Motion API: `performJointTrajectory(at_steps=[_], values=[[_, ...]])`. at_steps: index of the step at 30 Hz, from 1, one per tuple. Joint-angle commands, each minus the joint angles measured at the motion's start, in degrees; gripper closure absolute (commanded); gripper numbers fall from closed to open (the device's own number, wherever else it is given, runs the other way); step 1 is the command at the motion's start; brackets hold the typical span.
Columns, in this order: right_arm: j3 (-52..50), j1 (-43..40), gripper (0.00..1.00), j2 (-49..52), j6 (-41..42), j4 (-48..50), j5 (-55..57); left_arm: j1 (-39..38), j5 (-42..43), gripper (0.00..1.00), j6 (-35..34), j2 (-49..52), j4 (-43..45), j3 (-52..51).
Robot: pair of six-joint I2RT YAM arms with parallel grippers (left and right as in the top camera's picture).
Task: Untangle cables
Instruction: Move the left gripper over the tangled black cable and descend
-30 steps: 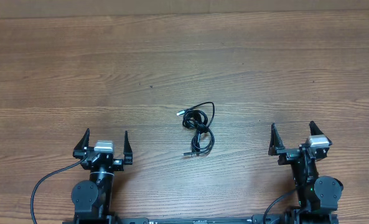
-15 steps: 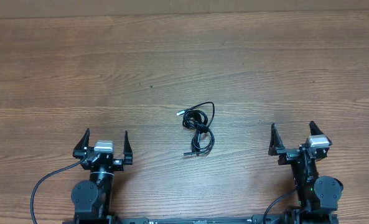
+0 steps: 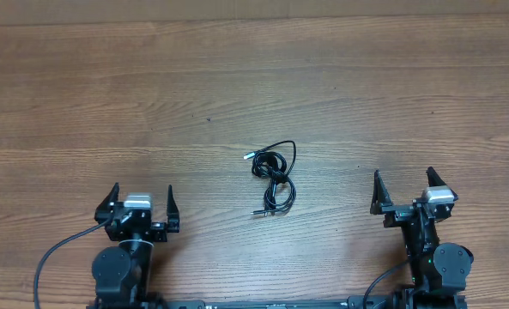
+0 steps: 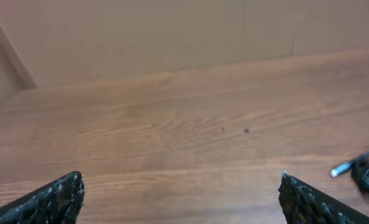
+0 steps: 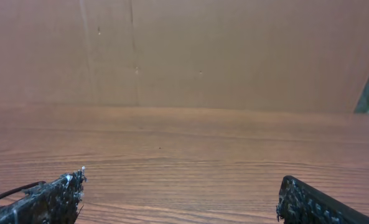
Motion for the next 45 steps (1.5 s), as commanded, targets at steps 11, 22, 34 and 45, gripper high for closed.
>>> performJointTrajectory(at_steps=[11, 22, 34, 45], values=[[-0.6, 0.2, 0.0, -0.1, 0.3, 0.3, -0.1, -0.3, 0.8, 0.0, -4.9, 24.2, -8.3, 23.4], [-0.6, 0.2, 0.0, -0.1, 0.3, 0.3, -0.1, -0.4, 9.7, 0.0, -4.8, 48.5, -26.4, 50.4], [-0.6, 0.2, 0.0, -0.1, 0.3, 0.3, -0.1, -9.1, 14.5, 0.0, -0.8, 68.7, -45.9, 70.4], [-0.6, 0.2, 0.0, -0.1, 0.3, 0.3, -0.1, -23.5, 17.5, 0.0, -0.5, 80.5, -47.1, 71.4]])
